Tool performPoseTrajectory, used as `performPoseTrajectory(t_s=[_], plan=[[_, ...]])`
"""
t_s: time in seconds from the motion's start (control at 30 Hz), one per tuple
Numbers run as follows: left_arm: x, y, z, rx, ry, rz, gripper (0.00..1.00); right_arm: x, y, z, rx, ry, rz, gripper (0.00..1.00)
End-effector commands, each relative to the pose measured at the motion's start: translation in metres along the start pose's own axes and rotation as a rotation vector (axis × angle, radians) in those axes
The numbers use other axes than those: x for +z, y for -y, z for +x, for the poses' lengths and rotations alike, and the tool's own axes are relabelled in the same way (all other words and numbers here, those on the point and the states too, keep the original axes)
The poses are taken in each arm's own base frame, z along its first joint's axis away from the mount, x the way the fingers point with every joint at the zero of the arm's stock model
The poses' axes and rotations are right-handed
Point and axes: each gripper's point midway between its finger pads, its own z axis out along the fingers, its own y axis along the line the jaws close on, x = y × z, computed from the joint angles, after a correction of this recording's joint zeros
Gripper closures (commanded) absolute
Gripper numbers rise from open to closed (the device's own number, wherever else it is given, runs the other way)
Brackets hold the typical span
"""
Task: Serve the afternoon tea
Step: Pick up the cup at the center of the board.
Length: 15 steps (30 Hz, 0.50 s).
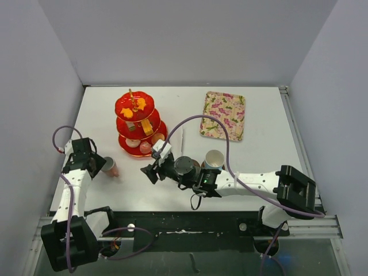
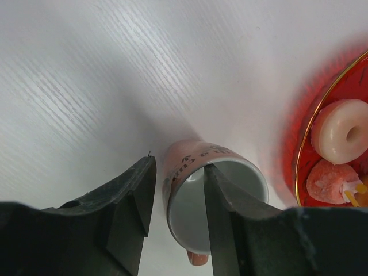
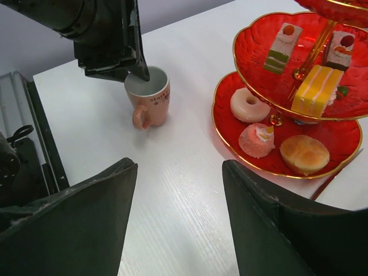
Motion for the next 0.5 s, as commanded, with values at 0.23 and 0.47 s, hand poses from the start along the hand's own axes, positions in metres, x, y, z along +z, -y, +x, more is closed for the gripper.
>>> performPoseTrajectory(t_s=[0.23,0.47], plan=[[0.008,0.016,0.004,-0.040,-0.003,0.095,0.81,-0.007,0.015,-0.016,-0.017,0.029,0.088,0.38],[-0.007,0.030,0.006,-0.068,-0.016,0.183,1.00,-0.005,0.010,-0.011,-0.015,-0.007,0.059,0.38]])
